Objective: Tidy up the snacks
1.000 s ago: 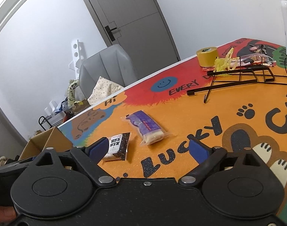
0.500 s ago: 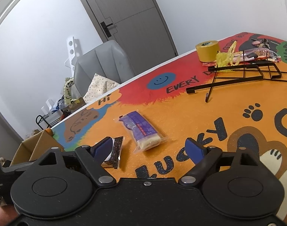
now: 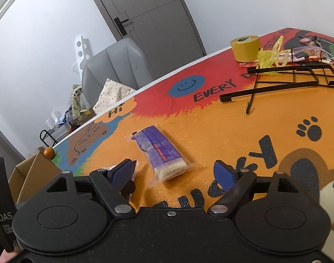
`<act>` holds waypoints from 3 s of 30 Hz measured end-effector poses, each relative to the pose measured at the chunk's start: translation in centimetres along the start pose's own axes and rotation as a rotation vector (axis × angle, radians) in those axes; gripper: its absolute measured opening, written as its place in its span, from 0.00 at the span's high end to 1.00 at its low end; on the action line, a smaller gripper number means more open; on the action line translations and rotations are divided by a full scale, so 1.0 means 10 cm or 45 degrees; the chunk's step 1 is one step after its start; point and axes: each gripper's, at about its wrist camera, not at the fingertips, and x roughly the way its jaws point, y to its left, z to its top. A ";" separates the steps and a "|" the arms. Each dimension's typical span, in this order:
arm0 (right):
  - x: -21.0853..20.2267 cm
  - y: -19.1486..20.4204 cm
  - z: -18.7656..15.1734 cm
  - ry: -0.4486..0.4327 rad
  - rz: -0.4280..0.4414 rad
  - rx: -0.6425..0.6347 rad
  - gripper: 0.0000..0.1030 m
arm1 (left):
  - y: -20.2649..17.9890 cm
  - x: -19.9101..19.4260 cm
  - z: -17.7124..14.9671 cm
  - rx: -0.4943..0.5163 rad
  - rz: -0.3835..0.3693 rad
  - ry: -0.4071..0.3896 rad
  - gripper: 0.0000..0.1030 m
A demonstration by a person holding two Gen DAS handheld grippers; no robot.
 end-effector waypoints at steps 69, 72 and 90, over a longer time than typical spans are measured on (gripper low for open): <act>-0.11 0.36 -0.40 0.055 -0.049 -0.124 0.33 | 0.28 -0.56 -0.49 -0.092 -0.053 -0.043 0.45; -0.03 0.35 -0.44 0.086 -0.039 -0.119 0.34 | 0.28 -0.54 -0.48 -0.087 -0.047 -0.047 0.44; -0.34 0.26 -0.57 0.079 -0.020 -0.044 0.70 | 0.25 -0.77 -0.56 -0.081 -0.091 -0.078 0.46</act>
